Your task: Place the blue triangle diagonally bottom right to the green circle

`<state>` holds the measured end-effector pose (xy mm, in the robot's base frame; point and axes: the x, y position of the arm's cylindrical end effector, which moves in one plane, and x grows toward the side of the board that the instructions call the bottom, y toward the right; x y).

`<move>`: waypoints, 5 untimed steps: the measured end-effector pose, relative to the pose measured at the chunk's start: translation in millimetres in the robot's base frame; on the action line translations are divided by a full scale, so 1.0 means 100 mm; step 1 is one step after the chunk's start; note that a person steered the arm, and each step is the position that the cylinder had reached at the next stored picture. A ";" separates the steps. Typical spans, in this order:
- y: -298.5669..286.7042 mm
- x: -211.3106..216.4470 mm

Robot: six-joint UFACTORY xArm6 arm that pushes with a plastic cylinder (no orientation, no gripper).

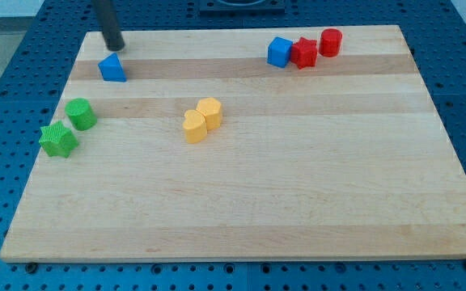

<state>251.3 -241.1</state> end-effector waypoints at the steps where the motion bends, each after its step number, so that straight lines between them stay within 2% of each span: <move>1: 0.25 0.54; 3: 0.66 1.29; 4: 0.96 1.03; 5: 0.99 1.54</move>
<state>405.5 -142.3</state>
